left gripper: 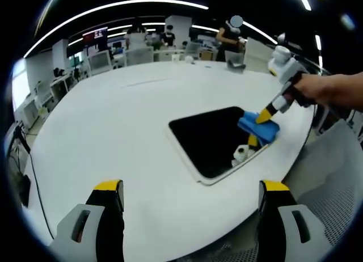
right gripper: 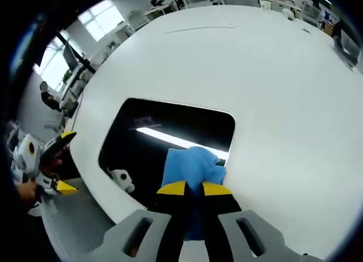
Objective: Wipe the mirror surface with the cleaning cloth until all visible marks leave the cleaned area.
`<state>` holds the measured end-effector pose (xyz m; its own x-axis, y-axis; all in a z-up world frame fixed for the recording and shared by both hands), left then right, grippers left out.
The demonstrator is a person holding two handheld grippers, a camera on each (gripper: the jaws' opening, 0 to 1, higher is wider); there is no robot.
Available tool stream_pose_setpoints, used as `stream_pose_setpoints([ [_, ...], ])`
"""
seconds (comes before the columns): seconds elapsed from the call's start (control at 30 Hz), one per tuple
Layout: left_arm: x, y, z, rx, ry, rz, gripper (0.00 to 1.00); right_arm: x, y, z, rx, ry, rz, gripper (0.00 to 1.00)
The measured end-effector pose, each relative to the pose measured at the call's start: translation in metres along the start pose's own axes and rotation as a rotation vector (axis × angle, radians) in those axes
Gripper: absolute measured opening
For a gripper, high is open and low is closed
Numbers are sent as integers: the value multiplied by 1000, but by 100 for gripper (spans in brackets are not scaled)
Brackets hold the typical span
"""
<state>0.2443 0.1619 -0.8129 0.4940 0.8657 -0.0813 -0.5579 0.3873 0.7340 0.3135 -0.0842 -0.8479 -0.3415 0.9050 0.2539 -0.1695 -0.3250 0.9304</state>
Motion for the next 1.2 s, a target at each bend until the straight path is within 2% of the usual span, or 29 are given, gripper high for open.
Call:
stream_pose_setpoints([
  [0.3,-2,-1,-1,6,1,-11,99,-8,-2,17,-5,5,-12,3],
  [0.47,-2,-1,-1,10,-2,-8,99,-13,-5,33,-7,43,-38,3],
  [0.77,-5,-2,-2,21,-18,-21,99,-26,-9,57,-6,24,-31,3],
  [0.93,6,2,2,-8,-19,38,99,-32,-12,69,-8,-5,-32,3],
  [1.03,4,1,1,0,-21,26,99,-33,-13,74,-6,-12,-33,3],
  [1.2,7,3,3,-11,-25,47,99,-35,-15,77,-5,-13,-42,3],
])
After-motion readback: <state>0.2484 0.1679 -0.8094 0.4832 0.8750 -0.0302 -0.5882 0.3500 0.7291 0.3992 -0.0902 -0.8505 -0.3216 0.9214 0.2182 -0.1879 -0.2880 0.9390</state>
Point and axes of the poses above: the point that each gripper's makers call its tool centre point, and the gripper's own axes: y roughly backward along the fingers, x roughly to its left, z roughly out of its top, the point moved 1 cm from there along y, roughly backward along the fingers, and after that the axes turned 8 degrees about x, right-handed, at the moved point
